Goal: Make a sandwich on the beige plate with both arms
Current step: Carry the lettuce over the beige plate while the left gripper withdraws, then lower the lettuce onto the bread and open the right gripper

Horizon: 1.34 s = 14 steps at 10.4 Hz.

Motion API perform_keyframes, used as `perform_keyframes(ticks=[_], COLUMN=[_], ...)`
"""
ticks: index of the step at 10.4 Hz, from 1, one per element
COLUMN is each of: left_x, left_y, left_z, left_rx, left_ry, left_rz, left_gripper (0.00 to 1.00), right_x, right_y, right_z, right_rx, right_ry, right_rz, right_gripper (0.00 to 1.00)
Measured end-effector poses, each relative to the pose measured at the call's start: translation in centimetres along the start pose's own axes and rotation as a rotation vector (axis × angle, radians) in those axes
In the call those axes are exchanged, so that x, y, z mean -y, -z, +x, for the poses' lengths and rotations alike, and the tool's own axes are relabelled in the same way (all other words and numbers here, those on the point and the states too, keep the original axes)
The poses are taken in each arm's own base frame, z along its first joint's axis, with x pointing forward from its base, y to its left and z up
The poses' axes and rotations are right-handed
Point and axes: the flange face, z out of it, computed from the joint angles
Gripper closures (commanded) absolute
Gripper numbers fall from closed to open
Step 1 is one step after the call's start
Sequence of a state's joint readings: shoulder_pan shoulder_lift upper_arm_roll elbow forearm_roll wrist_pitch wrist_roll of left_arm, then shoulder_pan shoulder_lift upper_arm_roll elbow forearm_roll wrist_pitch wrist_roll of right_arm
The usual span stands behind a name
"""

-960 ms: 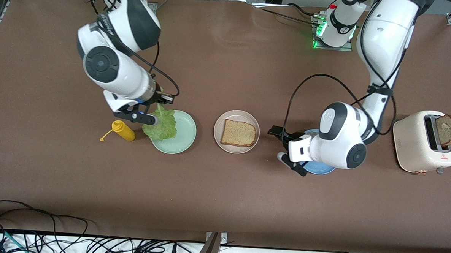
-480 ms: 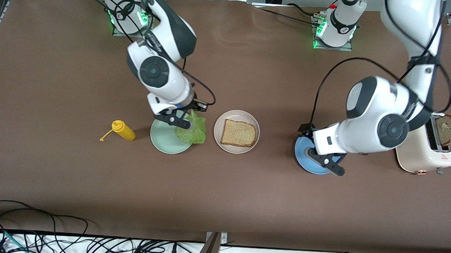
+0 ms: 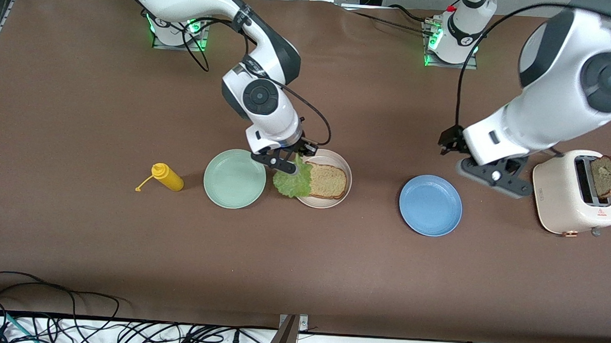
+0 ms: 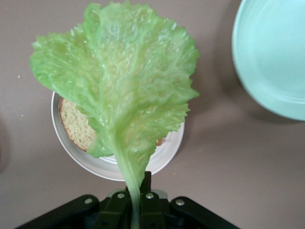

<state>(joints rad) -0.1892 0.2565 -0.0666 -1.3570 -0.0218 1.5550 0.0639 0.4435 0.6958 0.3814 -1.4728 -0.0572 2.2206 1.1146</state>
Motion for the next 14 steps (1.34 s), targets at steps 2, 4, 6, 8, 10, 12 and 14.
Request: perform_keyframes(ticks=[2,4,6,8,10,12,14], left_x=[3.0,6.0,8.3,8.7,8.3,7.4,6.2], left_y=[1.9,1.5,0.9,1.0,1.6,2.7,3.1], left_z=[-2.4,-4.5,-6.0,-6.4,-6.7,-7.3,-8.2], left_rx=[-0.013,0.009,0.024,0.023,0.013,-0.003,-0.006], left_ry=[0.054,0.111,0.154,0.187,0.218,0.207,0.190], left_rz=[0.006,0.004,0.001,0.001,0.004,0.008,0.011], left_gripper=[0.00,0.00,0.00,0.00,0.00,0.00,0.00], right_x=[2.0,3.5,4.2,4.2,4.4,4.8,5.3], right_y=[-1.7,-3.3,-5.6,-7.7,-8.1,-8.1,-8.2], right_z=[-1.0,-1.3,-2.1,-2.6,-3.0,-3.8,-4.9], right_rx=[-0.007,-0.023,-0.039,-0.042,-0.040,-0.040,-0.038], right_ry=[0.017,0.028,0.034,0.034,0.002,-0.036,-0.045], right_rz=[0.010,0.037,0.065,0.053,0.051,0.057,0.057], right_gripper=[1.00,1.00,1.00,0.85,0.40,0.20,0.09])
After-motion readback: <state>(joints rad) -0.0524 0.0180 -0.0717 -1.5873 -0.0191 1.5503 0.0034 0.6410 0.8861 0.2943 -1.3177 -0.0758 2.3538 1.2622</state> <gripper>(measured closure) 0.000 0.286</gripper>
